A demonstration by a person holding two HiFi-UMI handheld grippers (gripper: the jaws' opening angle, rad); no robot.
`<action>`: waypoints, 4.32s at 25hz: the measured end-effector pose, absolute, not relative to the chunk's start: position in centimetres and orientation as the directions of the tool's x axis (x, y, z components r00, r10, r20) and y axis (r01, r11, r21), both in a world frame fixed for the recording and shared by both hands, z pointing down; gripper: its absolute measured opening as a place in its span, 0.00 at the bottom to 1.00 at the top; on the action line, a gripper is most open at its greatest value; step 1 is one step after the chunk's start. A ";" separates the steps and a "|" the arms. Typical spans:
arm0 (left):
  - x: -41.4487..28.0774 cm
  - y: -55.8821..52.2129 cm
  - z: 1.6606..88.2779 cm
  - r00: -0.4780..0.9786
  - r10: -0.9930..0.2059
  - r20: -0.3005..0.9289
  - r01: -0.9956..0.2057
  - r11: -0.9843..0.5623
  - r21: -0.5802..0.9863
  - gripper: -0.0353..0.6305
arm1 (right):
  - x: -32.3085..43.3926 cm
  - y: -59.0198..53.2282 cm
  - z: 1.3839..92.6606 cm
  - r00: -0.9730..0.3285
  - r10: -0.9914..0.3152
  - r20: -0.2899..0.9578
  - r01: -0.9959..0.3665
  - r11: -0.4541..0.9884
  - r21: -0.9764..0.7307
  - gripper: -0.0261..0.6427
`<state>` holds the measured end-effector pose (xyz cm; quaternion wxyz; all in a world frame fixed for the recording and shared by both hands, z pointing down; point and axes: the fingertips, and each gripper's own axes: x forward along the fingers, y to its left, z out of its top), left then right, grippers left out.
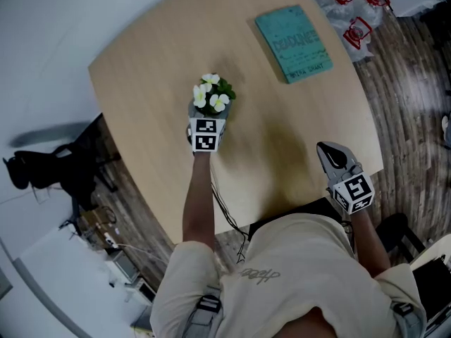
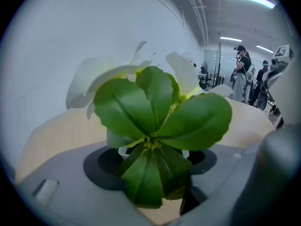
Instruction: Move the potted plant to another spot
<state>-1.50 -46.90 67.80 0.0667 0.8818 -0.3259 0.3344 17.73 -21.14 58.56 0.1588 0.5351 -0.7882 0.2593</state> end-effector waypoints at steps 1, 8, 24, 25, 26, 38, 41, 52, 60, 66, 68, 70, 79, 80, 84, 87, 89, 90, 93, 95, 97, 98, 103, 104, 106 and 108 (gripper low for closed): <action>-1.4 -46.5 67.6 0.568 -0.525 0.634 -0.615 -0.783 -0.097 0.59 | 17.7 -21.2 58.5 -0.379 -0.762 0.525 -0.925 0.295 -0.239 0.04; -1.2 -43.6 65.7 0.591 -0.515 0.621 -0.590 -0.801 -0.103 0.59 | 16.6 -21.1 57.8 -0.404 -0.768 0.497 -0.915 0.326 -0.239 0.04; -4.5 -38.7 59.8 0.547 -0.620 0.563 -0.670 -0.727 -0.149 0.59 | 14.7 -20.2 55.7 -0.495 -0.765 0.412 -0.869 0.443 -0.223 0.04; -4.9 -38.4 59.5 0.541 -0.628 0.559 -0.679 -0.718 -0.151 0.59 | 14.7 -20.2 55.6 -0.502 -0.763 0.407 -0.865 0.450 -0.223 0.04; -5.2 -38.1 59.2 0.534 -0.637 0.556 -0.689 -0.709 -0.151 0.59 | 14.6 -20.2 55.6 -0.508 -0.761 0.403 -0.861 0.457 -0.224 0.04; -10.1 -34.9 55.8 0.440 -0.729 0.525 -0.800 -0.583 -0.139 0.59 | 12.4 -21.6 53.7 -0.600 -0.716 0.357 -0.796 0.581 -0.171 0.04; -11.3 -33.9 55.2 0.415 -0.747 0.520 -0.820 -0.555 -0.142 0.59 | 11.5 -21.5 53.5 -0.624 -0.695 0.356 -0.774 0.613 -0.159 0.04; -14.8 -29.9 53.7 0.333 -0.787 0.519 -0.879 -0.459 -0.133 0.59 | 8.9 -21.6 52.8 -0.696 -0.645 0.316 -0.710 0.686 -0.161 0.04; -15.9 -27.1 54.0 0.289 -0.801 0.524 -0.911 -0.398 -0.106 0.59 | 8.0 -21.4 52.2 -0.732 -0.607 0.310 -0.670 0.725 -0.162 0.04; -16.6 -25.0 54.6 0.229 -0.812 0.536 -0.940 -0.327 -0.094 0.59 | 7.8 -21.3 51.9 -0.773 -0.563 0.293 -0.625 0.755 -0.198 0.04; -16.7 -24.1 54.7 0.207 -0.813 0.544 -0.949 -0.303 -0.091 0.59 | 7.7 -21.3 51.9 -0.785 -0.549 0.288 -0.610 0.766 -0.203 0.04; -16.9 -23.3 54.9 0.186 -0.813 0.552 -0.956 -0.280 -0.090 0.59 | 7.5 -21.3 52.2 -0.797 -0.532 0.287 -0.593 0.778 -0.207 0.04; -18.1 -20.2 56.0 0.119 -0.810 0.575 -0.976 -0.202 -0.082 0.59 | 6.4 -20.3 54.1 -0.823 -0.476 0.310 -0.548 0.810 -0.211 0.04; -18.3 -19.9 56.2 0.117 -0.810 0.574 -0.977 -0.198 -0.080 0.59 | 6.2 -20.1 54.1 -0.822 -0.476 0.313 -0.549 0.809 -0.212 0.04; -20.0 -18.9 56.6 0.099 -0.825 0.556 -0.984 -0.165 -0.068 0.59 | 5.0 -19.6 53.9 -0.819 -0.475 0.320 -0.552 0.804 -0.220 0.04; -21.4 -18.1 57.0 0.090 -0.824 0.559 -0.987 -0.149 -0.061 0.59 | 3.9 -19.3 54.0 -0.813 -0.477 0.335 -0.558 0.802 -0.212 0.04; -22.4 -17.4 57.3 0.090 -0.821 0.565 -0.988 -0.146 -0.055 0.59 | 2.9 -19.0 53.9 -0.811 -0.479 0.337 -0.562 0.797 -0.219 0.04; -23.1 -17.1 57.5 0.088 -0.821 0.564 -0.988 -0.144 -0.055 0.59 | 2.4 -18.9 53.8 -0.811 -0.479 0.336 -0.563 0.795 -0.224 0.04; -25.5 -16.4 58.2 0.081 -0.826 0.558 -0.989 -0.136 -0.057 0.59 | 0.5 -18.2 53.6 -0.804 -0.486 0.343 -0.572 0.790 -0.221 0.04; -27.2 -15.7 58.7 0.083 -0.823 0.562 -0.989 -0.135 -0.052 0.59 | -0.7 -17.8 53.4 -0.797 -0.492 0.350 -0.579 0.787 -0.214 0.04; -28.8 -15.1 59.3 0.082 -0.819 0.568 -0.990 -0.131 -0.047 0.59 | -1.8 -17.4 53.3 -0.791 -0.495 0.359 -0.584 0.785 -0.205 0.04; -29.7 -14.8 59.6 0.080 -0.818 0.570 -0.991 -0.129 -0.046 0.59 | -2.4 -17.2 53.2 -0.789 -0.497 0.362 -0.586 0.785 -0.199 0.04; -33.4 -13.8 60.9 0.067 -0.817 0.572 -0.993 -0.111 -0.042 0.59 | -4.9 -16.4 52.6 -0.775 -0.511 0.372 -0.597 0.785 -0.165 0.04; -34.0 -13.6 61.2 0.066 -0.817 0.574 -0.993 -0.108 -0.039 0.59 | -5.2 -16.4 52.6 -0.769 -0.517 0.375 -0.602 0.783 -0.155 0.04; -35.2 -13.2 61.7 0.066 -0.816 0.574 -0.994 -0.102 -0.031 0.59 | -5.7 -16.4 52.4 -0.758 -0.532 0.377 -0.615 0.775 -0.143 0.04; -36.4 -12.8 62.1 0.062 -0.817 0.574 -0.995 -0.094 -0.027 0.59 | -6.2 -16.4 52.0 -0.752 -0.543 0.374 -0.624 0.770 -0.137 0.04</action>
